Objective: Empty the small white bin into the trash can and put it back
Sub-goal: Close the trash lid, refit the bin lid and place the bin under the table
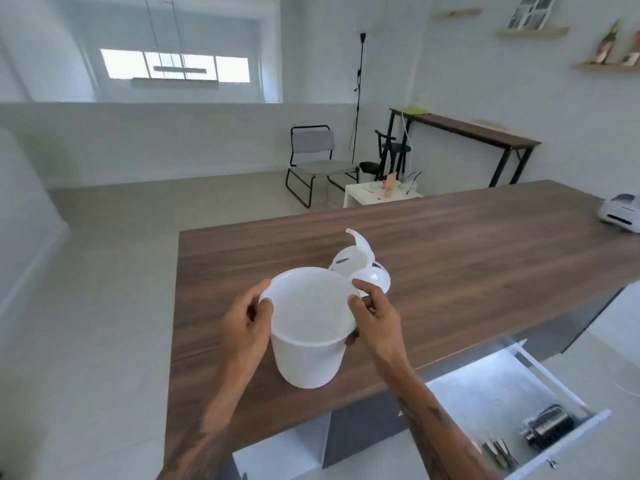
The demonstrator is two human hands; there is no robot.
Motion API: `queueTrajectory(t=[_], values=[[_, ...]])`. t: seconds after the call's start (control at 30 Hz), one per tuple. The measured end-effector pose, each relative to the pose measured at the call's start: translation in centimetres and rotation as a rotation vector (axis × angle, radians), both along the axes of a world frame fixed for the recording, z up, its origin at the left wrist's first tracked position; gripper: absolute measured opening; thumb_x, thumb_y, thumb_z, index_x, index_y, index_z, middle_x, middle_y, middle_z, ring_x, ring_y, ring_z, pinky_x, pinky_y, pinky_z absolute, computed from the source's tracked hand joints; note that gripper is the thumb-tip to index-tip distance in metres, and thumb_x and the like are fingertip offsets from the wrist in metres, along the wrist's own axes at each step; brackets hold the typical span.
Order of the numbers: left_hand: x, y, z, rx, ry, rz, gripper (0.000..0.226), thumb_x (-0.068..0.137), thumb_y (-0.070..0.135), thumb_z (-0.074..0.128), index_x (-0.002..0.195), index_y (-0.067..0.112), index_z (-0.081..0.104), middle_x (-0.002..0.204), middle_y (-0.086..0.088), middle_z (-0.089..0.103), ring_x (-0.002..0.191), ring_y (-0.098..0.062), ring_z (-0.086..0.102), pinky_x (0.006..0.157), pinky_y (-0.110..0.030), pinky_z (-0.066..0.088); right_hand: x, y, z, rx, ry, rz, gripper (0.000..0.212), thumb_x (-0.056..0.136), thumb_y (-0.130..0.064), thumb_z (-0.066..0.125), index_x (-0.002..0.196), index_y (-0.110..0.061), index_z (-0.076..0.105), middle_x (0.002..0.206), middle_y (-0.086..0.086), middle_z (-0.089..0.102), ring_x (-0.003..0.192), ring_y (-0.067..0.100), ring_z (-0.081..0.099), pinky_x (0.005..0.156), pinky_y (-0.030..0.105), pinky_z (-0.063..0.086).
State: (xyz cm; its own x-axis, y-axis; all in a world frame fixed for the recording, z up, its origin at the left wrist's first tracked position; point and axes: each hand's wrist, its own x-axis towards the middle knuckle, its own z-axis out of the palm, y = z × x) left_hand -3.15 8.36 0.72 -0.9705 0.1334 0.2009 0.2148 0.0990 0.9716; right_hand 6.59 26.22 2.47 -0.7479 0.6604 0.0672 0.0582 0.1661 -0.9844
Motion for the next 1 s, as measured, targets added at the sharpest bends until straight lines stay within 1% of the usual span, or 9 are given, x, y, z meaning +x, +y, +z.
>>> queueTrajectory(t=[0.13, 0.27, 0.37, 0.47, 0.57, 0.7, 0.8, 0.9, 1.0], values=[[-4.7, 2.3, 0.1, -0.06, 0.017, 0.1, 0.037, 0.097, 0.008, 0.058, 0.128, 0.021, 0.073, 0.103, 0.029, 0.068, 0.084, 0.026, 0.06, 0.076, 0.001, 0.046, -5.8, 2.5, 0.3, -0.021, -0.011, 0.077, 0.028, 0.1, -0.021, 0.056, 0.127, -0.023, 0.062, 0.081, 0.001, 0.058, 0.04, 0.011, 0.061, 0.075, 0.046, 0.062], [-7.6, 3.3, 0.8, -0.141, -0.006, 0.183, 0.029, 0.102, 0.032, 0.059, 0.128, 0.026, 0.07, 0.096, 0.019, 0.068, 0.082, 0.012, 0.062, 0.073, -0.013, 0.043, -9.9, 4.7, 0.9, -0.043, -0.124, 0.184, 0.025, 0.104, -0.036, 0.048, 0.123, -0.023, 0.056, 0.082, 0.001, 0.064, 0.042, 0.012, 0.062, 0.073, 0.042, 0.063], [-7.4, 3.6, 0.9, -0.161, -0.003, 0.42, 0.036, 0.103, 0.048, 0.052, 0.121, 0.022, 0.068, 0.104, 0.001, 0.069, 0.094, -0.017, 0.063, 0.078, -0.025, 0.046, -10.5, 8.2, 0.0, 0.097, -0.111, 0.065, 0.021, 0.101, -0.025, 0.048, 0.113, -0.016, 0.063, 0.088, -0.002, 0.066, 0.07, 0.011, 0.06, 0.076, 0.035, 0.055], [-3.5, 5.2, 1.2, -0.046, 0.139, 0.663, 0.026, 0.103, 0.048, 0.047, 0.104, 0.032, 0.067, 0.094, 0.011, 0.07, 0.088, -0.008, 0.063, 0.077, -0.025, 0.049, -10.5, 13.8, -1.8, 0.318, -0.141, 0.03, 0.035, 0.09, -0.009, 0.063, 0.125, -0.008, 0.064, 0.108, 0.005, 0.059, 0.098, 0.021, 0.056, 0.096, 0.041, 0.049], [1.7, 9.4, 1.3, -0.026, 0.312, 0.539, 0.021, 0.098, 0.044, 0.05, 0.097, 0.043, 0.071, 0.095, 0.027, 0.073, 0.086, 0.008, 0.065, 0.07, -0.001, 0.045, -11.2, 17.5, -3.2, 0.454, -0.271, 0.204, 0.05, 0.086, -0.012, 0.072, 0.135, -0.012, 0.062, 0.123, 0.014, 0.055, 0.118, 0.032, 0.053, 0.105, 0.042, 0.046], [4.3, 18.3, -2.0, -0.239, 0.319, 0.313, 0.015, 0.093, 0.035, 0.06, 0.09, 0.03, 0.074, 0.076, 0.009, 0.064, 0.069, -0.01, 0.061, 0.06, -0.013, 0.047, -10.7, 20.0, -4.9, 0.531, -0.25, 0.383, 0.035, 0.091, -0.008, 0.067, 0.126, -0.012, 0.071, 0.122, 0.01, 0.063, 0.113, 0.028, 0.061, 0.1, 0.035, 0.049], [2.7, 23.4, -4.2, -0.331, 0.077, 0.279, 0.027, 0.095, 0.027, 0.066, 0.121, 0.025, 0.068, 0.114, -0.002, 0.065, 0.094, -0.014, 0.067, 0.085, -0.032, 0.059, -9.9, 21.8, -5.7, 0.462, -0.172, 0.379, 0.038, 0.091, 0.006, 0.057, 0.122, -0.009, 0.072, 0.119, 0.009, 0.07, 0.087, 0.02, 0.076, 0.082, 0.032, 0.06], [0.8, 24.9, -6.3, -0.448, -0.102, 0.325, 0.062, 0.093, 0.04, 0.07, 0.147, 0.021, 0.048, 0.149, -0.008, 0.047, 0.134, -0.026, 0.051, 0.113, -0.04, 0.044, -8.7, 23.3, -6.4, 0.266, -0.133, 0.369, 0.042, 0.093, 0.008, 0.051, 0.124, -0.014, 0.068, 0.115, 0.004, 0.072, 0.061, 0.004, 0.075, 0.059, 0.014, 0.058], [0.0, 25.1, -8.0, -0.577, -0.07, 0.303, 0.075, 0.092, 0.056, 0.062, 0.156, 0.028, 0.034, 0.16, -0.002, 0.038, 0.147, -0.023, 0.037, 0.12, -0.042, 0.032, -8.8, 25.6, -6.7, 0.356, -0.141, 0.308, 0.046, 0.095, -0.005, 0.062, 0.14, -0.017, 0.06, 0.132, 0.003, 0.064, 0.098, 0.003, 0.07, 0.084, 0.014, 0.049]])
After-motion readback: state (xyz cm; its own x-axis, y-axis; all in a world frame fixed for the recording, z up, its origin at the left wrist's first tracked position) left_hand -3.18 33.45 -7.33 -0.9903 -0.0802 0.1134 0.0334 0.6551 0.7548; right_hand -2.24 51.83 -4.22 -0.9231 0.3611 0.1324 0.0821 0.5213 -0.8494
